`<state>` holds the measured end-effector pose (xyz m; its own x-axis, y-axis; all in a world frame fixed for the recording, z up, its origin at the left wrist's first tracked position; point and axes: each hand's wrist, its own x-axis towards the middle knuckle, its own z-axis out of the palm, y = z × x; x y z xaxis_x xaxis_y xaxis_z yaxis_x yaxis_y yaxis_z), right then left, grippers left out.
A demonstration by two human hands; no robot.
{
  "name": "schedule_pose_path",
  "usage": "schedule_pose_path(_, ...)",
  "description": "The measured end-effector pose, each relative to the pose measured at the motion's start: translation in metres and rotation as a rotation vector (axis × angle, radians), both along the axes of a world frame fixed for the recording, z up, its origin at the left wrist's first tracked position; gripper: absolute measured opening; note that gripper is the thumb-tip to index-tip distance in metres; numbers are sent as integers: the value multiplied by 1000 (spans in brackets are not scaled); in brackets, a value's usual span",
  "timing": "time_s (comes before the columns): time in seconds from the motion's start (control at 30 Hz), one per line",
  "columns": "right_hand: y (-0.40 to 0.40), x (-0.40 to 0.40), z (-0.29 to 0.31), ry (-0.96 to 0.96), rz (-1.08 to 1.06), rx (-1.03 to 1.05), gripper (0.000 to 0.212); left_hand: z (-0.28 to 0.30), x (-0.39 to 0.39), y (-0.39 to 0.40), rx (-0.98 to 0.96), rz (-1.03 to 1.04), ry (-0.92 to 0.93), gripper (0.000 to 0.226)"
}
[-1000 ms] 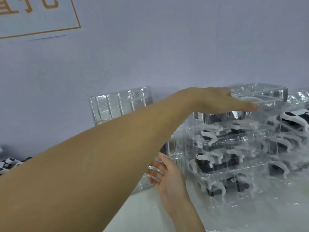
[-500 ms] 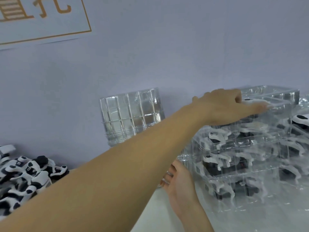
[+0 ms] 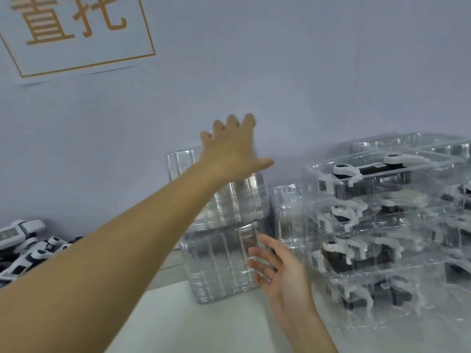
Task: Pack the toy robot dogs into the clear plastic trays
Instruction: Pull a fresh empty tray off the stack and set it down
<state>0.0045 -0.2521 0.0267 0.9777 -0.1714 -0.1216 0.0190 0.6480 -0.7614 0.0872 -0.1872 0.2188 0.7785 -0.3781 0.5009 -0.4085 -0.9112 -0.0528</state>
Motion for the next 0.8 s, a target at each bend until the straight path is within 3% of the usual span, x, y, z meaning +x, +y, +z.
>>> schedule_pose_path(0.07, 1, 0, 0, -2, -1, -4, 25, 0, 8, 33, 105, 142, 83, 96)
schedule_pose_path(0.13, 3, 0, 0, 3, -4, -15, 24, -2, 13, 55, 187, 183, 133, 98)
schedule_pose_path(0.47, 5, 4, -5, -5, -12, -24, 26, 11, 26, 74, -35, 14, 65, 76)
schedule_pose_path(0.67, 8, 6, -8, -7, -7, -74, 27, 21, 11, 80, -265, -25, -309, 68)
schedule_pose_path(0.8, 11, 7, -9, -23, -5, -108, 26, 9, -24, 88, -568, -61, -518, 71)
